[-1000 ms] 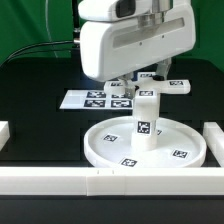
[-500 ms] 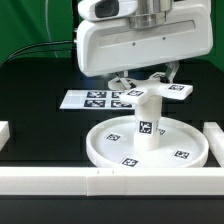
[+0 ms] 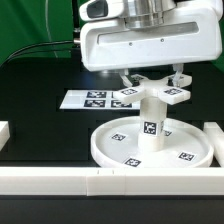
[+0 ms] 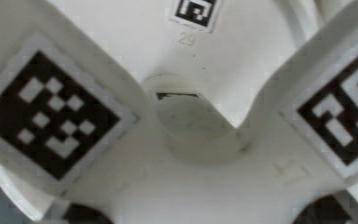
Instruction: Assemble round table
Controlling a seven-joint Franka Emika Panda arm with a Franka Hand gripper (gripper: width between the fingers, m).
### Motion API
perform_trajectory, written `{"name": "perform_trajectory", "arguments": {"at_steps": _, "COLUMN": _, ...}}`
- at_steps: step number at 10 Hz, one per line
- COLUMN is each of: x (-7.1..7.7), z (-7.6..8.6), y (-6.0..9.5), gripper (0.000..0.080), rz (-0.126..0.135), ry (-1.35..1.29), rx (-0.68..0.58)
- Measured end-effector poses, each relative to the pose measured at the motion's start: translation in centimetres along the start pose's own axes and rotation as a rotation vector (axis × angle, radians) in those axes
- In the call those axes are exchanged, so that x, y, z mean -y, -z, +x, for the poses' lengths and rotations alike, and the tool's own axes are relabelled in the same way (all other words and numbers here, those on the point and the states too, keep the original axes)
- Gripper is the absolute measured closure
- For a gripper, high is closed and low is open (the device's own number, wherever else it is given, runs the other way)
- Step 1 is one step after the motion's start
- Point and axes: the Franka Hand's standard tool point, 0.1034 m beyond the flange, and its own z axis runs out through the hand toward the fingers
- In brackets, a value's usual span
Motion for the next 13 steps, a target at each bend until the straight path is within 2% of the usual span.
{"name": "perform_trajectory", "arguments": {"at_steps": 5, "x": 0.00, "z": 0.05, "y": 0.02, "gripper": 0.0350, "rz": 0.012, "ry": -0.275, "rx": 0.002}}
{"name": "perform_trajectory", "arguments": {"at_steps": 7, "x": -0.11, "z": -0.01, "y": 0.03, "gripper": 0.0350, "rz": 0.041, "ry": -0.535, "rx": -0.004}}
{"name": "perform_trajectory", "arguments": {"at_steps": 9, "x": -0.16, "z": -0.11, "y": 0.02, "gripper": 0.0350, "rz": 0.059, "ry": -0.719, "rx": -0.011}}
{"name": "perform_trajectory", "arguments": {"at_steps": 12, "x": -0.16, "z": 0.23, "y": 0.06, "gripper": 0.0350, "rz": 0.117, "ry": -0.982, "rx": -0.023}}
{"name": "perform_trajectory", "arguments": {"at_steps": 13, "x": -0.12, "z": 0.22, "y": 0.06, "gripper": 0.0350, "rz": 0.124, "ry": -1.049, "rx": -0.019}}
